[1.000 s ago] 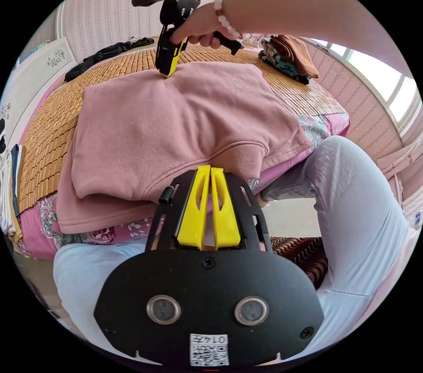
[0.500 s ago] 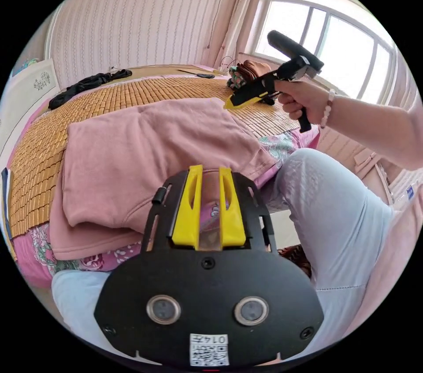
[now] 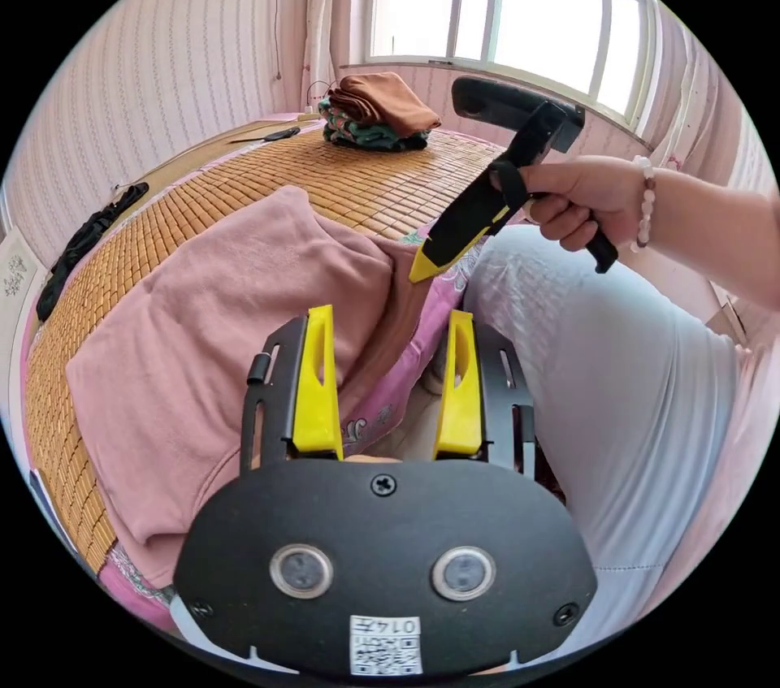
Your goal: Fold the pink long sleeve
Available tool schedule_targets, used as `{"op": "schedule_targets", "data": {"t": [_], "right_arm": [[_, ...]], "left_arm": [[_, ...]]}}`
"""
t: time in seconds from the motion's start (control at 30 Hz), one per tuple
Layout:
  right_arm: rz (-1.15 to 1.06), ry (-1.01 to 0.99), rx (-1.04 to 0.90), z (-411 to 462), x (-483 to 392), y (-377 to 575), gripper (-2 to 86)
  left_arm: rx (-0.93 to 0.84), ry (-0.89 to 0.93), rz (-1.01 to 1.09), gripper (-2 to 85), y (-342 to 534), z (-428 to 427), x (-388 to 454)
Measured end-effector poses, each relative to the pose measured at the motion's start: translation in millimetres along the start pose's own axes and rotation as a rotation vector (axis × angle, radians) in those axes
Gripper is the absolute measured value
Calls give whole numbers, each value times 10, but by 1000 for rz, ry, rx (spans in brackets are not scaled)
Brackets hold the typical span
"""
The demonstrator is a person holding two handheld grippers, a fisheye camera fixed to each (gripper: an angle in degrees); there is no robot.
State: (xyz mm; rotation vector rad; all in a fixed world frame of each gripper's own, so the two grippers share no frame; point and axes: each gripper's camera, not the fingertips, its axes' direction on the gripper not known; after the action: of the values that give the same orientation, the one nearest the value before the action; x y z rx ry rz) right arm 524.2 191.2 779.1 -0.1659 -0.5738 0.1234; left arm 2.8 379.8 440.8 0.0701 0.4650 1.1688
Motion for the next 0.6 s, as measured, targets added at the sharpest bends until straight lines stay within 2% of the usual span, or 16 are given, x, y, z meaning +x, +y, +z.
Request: {"op": "schedule_targets", "data": {"t": [0.1,0.17,0.23,0.3,0.33,0.37,0.4,0.47,0.5,0.6], "right_arm": [[-91,-135,58,-188,-31,90,26],[-146,-195,83,-270,-35,124,28],[-166,-218,178,-446,67,188,25],[-81,-373,415,-752,485,335,40],[-57,-383,456,-795,596,360,47],[15,-317,483,-814,796,367,92],[121,-258,451,-754,987,324,166],[171,-348,395,-589,1186,239,206],[173,-455,379,-465,1273,203,211],[235,-532,411,-291,1393,184,187]], "left_arm": [[5,-30,14,135,-176,115,-4],[-18,-61,-62,51,-238,169,-99],[-54,-12,-121,43,-240,161,-218],[-43,30,-177,40,-176,96,-291],[-17,25,-166,39,-133,22,-273],[-10,8,-148,39,-110,-44,-233],[-9,3,-144,38,-103,-74,-214],[4,0,-143,38,-91,-208,-166],[11,1,-145,38,-86,-246,-162],[31,-14,-131,38,-27,-420,-127]]}}
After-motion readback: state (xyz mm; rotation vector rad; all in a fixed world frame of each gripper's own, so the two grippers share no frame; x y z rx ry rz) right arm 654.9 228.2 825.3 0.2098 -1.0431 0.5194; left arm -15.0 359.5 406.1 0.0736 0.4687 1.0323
